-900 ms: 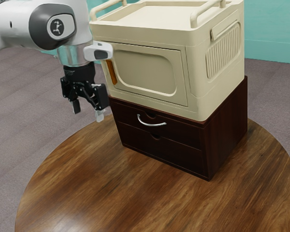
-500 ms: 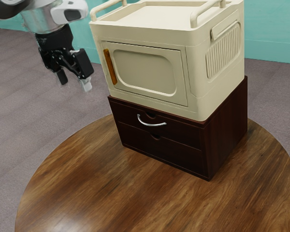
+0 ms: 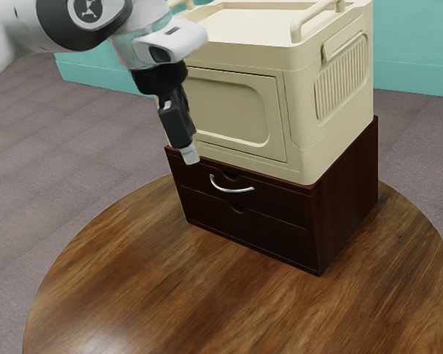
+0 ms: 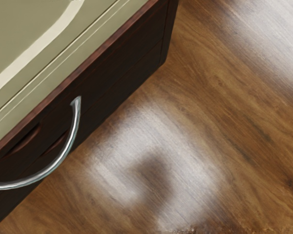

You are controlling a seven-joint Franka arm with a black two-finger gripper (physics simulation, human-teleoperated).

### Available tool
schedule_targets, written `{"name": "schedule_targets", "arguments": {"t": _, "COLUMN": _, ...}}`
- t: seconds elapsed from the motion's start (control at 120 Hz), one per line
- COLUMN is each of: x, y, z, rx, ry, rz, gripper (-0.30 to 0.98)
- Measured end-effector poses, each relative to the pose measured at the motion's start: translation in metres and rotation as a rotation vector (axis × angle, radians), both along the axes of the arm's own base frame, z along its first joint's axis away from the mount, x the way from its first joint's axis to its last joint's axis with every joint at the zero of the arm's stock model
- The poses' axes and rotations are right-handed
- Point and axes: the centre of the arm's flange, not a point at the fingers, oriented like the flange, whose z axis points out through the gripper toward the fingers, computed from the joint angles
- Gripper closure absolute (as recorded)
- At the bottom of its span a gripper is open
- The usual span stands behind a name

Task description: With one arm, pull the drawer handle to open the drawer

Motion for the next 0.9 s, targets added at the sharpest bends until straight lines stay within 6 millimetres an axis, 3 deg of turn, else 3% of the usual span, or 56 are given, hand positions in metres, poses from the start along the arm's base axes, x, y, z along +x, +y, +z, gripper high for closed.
{"name": "schedule_targets", "arguments": {"t": 0.108, "x": -0.021, "y": -0.045, "z": -0.024, "rx": 0.051, "ry": 0.007, "rz": -0.192, "gripper": 0.0}}
{"name": "schedule_targets", "arguments": {"t": 0.233, "x": -0.049, "y": -0.076, "z": -0.041, "rx": 0.086, "ry": -0.038, "rz": -0.37, "gripper": 0.0}}
{"name": "schedule_targets", "arguments": {"t": 0.383, "x": -0.05, "y": -0.035, "z": -0.066, "rx": 0.119, "ry": -0.122, "rz": -0.408, "gripper": 0.0}}
{"name": "schedule_targets", "arguments": {"t": 0.575, "x": -0.042, "y": -0.038, "z": -0.082, "rx": 0.149, "ry": -0.262, "rz": -0.541, "gripper": 0.0}}
{"name": "schedule_targets", "arguments": {"t": 0.808, "x": -0.031, "y": -0.035, "z": -0.063, "rx": 0.201, "ry": -0.392, "rz": -0.673, "gripper": 0.0}}
{"name": "schedule_targets", "arguments": {"t": 0.9, "x": -0.023, "y": -0.024, "z": -0.07, "rx": 0.215, "ry": -0.392, "rz": -0.697, "gripper": 0.0}}
